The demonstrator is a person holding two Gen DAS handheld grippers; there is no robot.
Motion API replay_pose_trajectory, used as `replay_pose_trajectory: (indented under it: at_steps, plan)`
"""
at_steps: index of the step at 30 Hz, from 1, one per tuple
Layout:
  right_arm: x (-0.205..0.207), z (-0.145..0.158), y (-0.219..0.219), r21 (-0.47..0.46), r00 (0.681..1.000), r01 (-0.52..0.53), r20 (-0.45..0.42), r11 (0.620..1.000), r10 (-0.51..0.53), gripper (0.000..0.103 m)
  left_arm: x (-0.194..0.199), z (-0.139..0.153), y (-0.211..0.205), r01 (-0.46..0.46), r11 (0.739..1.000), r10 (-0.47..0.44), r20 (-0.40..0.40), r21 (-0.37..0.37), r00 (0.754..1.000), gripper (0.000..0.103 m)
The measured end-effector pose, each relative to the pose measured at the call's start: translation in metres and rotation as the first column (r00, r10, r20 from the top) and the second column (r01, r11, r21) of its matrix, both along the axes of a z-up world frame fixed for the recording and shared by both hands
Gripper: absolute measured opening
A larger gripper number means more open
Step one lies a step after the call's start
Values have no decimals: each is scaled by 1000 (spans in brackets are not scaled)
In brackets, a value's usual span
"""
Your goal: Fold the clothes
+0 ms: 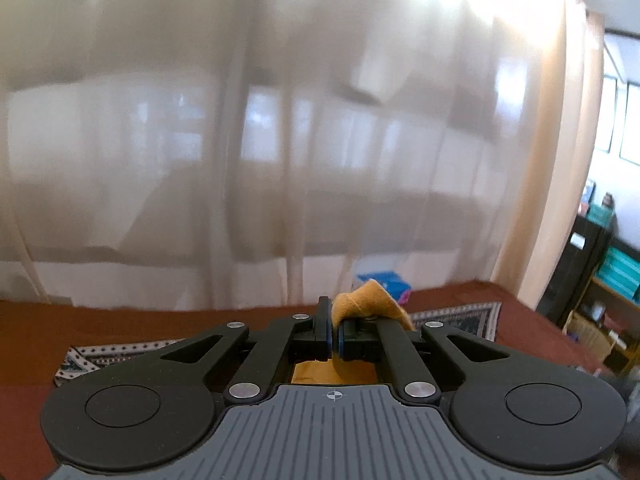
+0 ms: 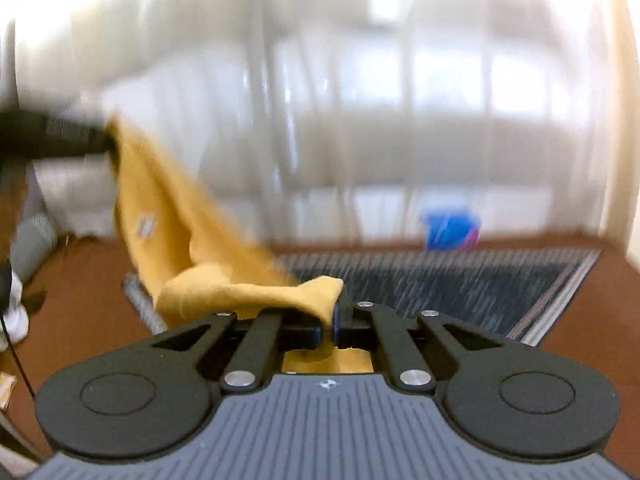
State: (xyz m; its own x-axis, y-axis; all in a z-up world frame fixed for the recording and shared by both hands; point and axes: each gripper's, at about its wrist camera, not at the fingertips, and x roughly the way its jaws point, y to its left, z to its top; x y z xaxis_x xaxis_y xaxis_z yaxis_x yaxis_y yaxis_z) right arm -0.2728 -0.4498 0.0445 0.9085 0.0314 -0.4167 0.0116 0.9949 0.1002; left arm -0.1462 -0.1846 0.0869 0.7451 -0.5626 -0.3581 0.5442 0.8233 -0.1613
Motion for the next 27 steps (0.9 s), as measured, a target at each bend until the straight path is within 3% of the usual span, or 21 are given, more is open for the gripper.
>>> replay_pose_trajectory:
  at_steps: [5, 10, 20, 27]
  plan:
    - [-25, 75, -36, -40, 989, -24, 142, 999, 29, 6, -32, 31, 14, -21, 995, 29, 75, -101, 997, 0]
    - [-55, 122, -53, -82, 965, -100, 233, 992, 116, 6, -77, 59, 23, -46, 986, 73, 168, -161, 983, 0]
    - [-95, 176, -72, -93, 900, -261, 337, 961, 277, 6, -164, 107, 45, -103, 966, 174, 301, -239, 938, 0]
    - [-95, 199, -79, -75, 856, -330, 395, 941, 332, 6, -183, 146, 45, -103, 968, 190, 397, -230, 898, 0]
